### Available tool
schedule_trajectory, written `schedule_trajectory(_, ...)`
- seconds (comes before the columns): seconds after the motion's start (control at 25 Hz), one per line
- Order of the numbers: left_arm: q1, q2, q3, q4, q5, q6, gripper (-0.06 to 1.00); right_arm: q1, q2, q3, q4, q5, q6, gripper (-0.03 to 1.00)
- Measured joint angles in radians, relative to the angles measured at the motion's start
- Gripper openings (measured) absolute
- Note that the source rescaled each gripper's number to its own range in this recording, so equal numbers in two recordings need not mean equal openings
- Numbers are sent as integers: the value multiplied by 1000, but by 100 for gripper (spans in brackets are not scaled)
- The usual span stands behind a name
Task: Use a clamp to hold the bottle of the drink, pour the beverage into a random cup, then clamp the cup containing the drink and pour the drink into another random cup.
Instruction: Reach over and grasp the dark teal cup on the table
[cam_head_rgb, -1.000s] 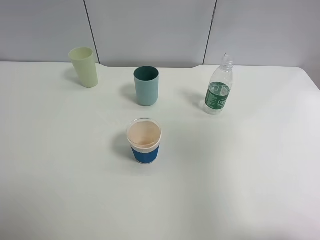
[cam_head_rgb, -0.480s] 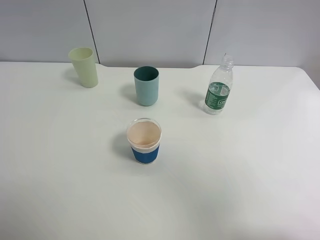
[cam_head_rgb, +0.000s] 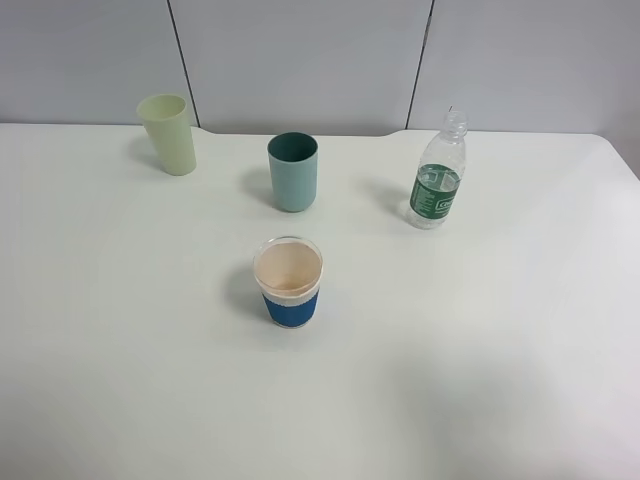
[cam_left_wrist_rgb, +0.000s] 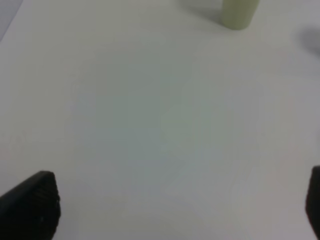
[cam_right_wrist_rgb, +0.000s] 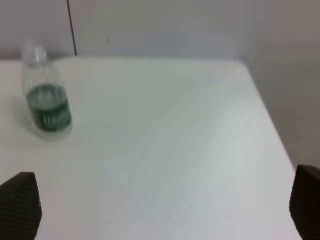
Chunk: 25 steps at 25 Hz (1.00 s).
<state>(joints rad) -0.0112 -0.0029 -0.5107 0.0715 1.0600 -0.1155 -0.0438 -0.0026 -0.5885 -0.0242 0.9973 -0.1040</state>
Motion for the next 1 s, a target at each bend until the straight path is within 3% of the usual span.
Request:
schedule_trajectory(0.2, 0, 0, 0, 0, 0, 0, 100, 0, 1, 91, 42, 61, 1, 100)
schedule_trajectory(1.0, 0, 0, 0, 0, 0, 0, 100, 0, 1, 93, 75, 61, 46, 100)
